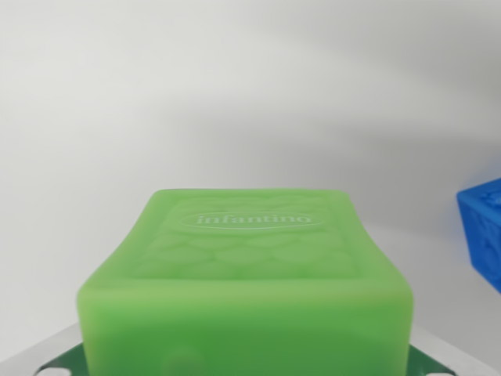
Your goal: Stack cube
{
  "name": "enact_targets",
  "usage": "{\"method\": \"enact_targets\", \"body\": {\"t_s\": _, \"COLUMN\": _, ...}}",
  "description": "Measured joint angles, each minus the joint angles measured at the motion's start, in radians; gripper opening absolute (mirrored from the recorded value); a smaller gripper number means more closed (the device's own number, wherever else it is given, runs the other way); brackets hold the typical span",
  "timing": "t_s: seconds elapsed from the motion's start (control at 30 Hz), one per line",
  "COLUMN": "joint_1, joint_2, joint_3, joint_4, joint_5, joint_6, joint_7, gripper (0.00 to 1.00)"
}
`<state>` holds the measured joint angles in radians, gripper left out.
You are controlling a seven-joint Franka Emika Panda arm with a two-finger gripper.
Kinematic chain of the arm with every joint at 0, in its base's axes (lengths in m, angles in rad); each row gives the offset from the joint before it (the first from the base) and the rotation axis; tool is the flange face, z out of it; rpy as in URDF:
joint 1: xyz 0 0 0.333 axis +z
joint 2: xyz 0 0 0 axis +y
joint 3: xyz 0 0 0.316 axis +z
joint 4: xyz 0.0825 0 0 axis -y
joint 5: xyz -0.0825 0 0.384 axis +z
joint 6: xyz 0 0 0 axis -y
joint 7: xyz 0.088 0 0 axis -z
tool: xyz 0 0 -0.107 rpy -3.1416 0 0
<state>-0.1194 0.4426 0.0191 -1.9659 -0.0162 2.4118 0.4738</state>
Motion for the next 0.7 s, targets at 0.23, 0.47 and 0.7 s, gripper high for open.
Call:
{"method": "enact_targets", "body": {"t_s": 0.23, "joint_1": -0.021, "joint_2": 0.006, "joint_3": 0.0, "joint_4": 0.011, "joint_5": 0.0, "joint_6": -0.006, "joint_7": -0.057, "gripper": 0.0}}
{"method": "enact_targets", "body": {"t_s": 0.47, "joint_1": -0.045, "joint_2": 0.014, "joint_3": 0.0, "joint_4": 0.027, "joint_5": 0.0, "joint_6": -0.013, "joint_7": -0.12, "gripper": 0.0}}
{"method": "enact_targets", "body": {"t_s": 0.7, "joint_1": -0.065, "joint_2": 0.022, "joint_3": 0.0, "joint_4": 0.04, "joint_5": 0.0, "joint_6": -0.019, "joint_7": -0.173, "gripper": 0.0}}
